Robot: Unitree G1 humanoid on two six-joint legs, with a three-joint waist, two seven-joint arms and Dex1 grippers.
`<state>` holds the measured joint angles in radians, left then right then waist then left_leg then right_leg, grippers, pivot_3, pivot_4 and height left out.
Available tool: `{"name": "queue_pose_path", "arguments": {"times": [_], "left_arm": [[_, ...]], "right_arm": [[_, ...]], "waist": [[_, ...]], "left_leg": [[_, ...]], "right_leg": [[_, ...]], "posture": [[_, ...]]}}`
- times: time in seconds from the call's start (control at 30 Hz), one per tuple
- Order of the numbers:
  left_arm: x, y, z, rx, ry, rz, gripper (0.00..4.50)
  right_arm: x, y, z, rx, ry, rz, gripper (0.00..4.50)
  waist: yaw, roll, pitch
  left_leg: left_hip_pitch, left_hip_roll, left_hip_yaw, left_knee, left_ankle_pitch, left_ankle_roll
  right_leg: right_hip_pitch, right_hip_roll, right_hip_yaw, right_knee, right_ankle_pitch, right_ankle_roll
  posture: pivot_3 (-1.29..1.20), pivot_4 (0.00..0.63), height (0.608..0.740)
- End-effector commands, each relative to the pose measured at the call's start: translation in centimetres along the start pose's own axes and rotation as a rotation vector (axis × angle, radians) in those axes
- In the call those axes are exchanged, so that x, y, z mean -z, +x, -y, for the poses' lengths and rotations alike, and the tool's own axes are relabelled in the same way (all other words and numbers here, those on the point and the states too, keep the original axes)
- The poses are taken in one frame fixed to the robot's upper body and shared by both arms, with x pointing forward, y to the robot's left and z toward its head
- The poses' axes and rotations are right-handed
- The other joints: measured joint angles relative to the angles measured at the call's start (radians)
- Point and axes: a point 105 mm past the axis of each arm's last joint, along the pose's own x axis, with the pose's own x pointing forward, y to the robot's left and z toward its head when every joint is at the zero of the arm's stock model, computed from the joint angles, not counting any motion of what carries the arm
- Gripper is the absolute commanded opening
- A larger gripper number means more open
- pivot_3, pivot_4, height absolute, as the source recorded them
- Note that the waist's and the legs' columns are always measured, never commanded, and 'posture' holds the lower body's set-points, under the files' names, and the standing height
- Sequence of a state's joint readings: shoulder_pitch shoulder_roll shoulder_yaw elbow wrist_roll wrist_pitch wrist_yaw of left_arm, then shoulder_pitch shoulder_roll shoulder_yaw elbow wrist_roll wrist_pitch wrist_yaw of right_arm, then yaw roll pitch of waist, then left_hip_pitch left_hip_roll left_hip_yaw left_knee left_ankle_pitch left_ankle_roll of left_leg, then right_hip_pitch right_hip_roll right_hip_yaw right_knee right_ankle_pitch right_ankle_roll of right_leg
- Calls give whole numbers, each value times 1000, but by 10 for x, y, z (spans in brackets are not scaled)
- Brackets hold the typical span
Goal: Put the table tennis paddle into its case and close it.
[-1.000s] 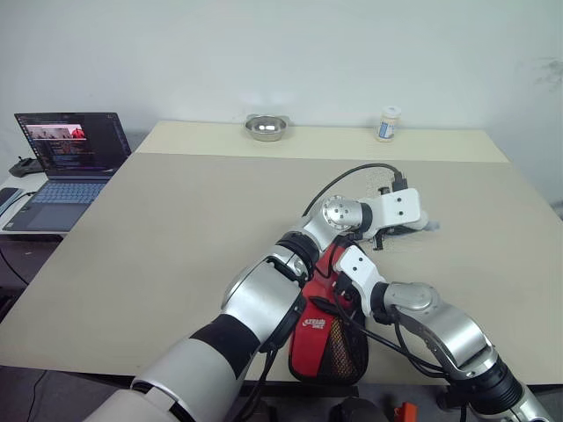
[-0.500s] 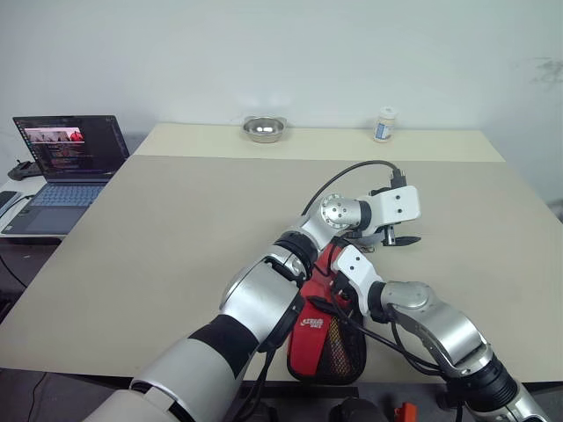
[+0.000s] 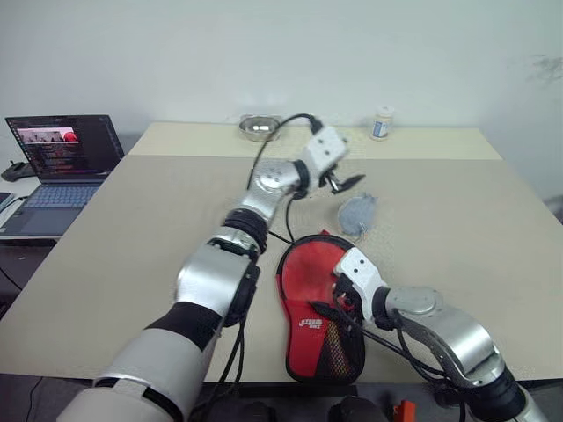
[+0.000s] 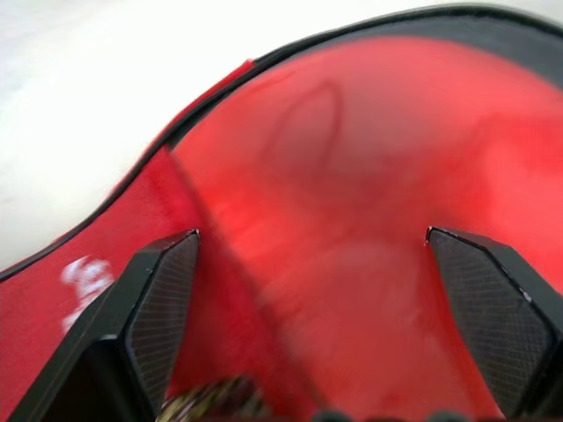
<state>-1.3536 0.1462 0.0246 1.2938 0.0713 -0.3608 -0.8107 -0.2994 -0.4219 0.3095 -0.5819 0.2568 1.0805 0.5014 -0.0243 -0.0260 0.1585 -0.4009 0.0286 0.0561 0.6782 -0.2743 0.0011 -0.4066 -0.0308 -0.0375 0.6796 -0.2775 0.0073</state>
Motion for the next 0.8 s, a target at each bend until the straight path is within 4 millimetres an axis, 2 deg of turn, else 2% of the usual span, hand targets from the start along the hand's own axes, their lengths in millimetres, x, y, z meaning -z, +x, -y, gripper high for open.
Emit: {"name": "queue_pose_path", "arguments": {"times": [0.03, 0.13, 0.23, 0.33, 0.47, 0.67, 0.8], "left_arm": [[0, -10, 14, 149, -151, 90, 4468], [12, -22, 28, 258, -157, 80, 4468], [26, -37, 46, 362, -133, 76, 4468], [32, -46, 61, 427, -115, 70, 4468], [46, -50, 82, 461, -127, 40, 4468], [66, -52, 111, 494, -145, -7, 4468], [78, -53, 122, 505, -117, -43, 4468]], "right_arm": [[-34, -24, 6, 49, -92, 109, 4500], [-48, -41, 11, 72, -136, 145, 4500], [-57, -69, 31, 151, -183, 148, 4500], [-57, -87, 50, 225, -188, 120, 4500], [-49, -103, 89, 381, -115, 94, 4500], [-70, -99, 133, 510, 2, 196, 4500], [-79, -79, 164, 555, 94, 227, 4500]], "waist": [[1, 0, 0], [2, 0, 0], [1, 0, 1], [1, -1, 1], [2, -1, 1], [-3, 0, 1], [-2, 0, 1]], "left_leg": [[0, 0, 0, 0, 0, 0], [0, -1, 0, 1, 0, 0], [0, -1, 0, 0, 0, 0], [0, -1, 0, 0, 0, 0], [0, 0, -1, 0, 0, 0], [1, -1, 0, 0, 0, 1], [1, -1, 0, 0, 0, 1]], "right_leg": [[0, 0, 0, 0, 0, 0], [0, -1, 0, 0, 0, 0], [0, -1, 0, 0, 0, 0], [0, -1, 1, 0, 0, 0], [0, -5, 0, 0, 0, 0], [1, -5, 2, 1, 0, 0], [1, -5, 2, 1, 0, -1]], "posture": [[0, 150, 740], [0, 150, 740], [0, 150, 740], [0, 150, 740], [0, 150, 740], [0, 150, 740], [0, 150, 740]]}}
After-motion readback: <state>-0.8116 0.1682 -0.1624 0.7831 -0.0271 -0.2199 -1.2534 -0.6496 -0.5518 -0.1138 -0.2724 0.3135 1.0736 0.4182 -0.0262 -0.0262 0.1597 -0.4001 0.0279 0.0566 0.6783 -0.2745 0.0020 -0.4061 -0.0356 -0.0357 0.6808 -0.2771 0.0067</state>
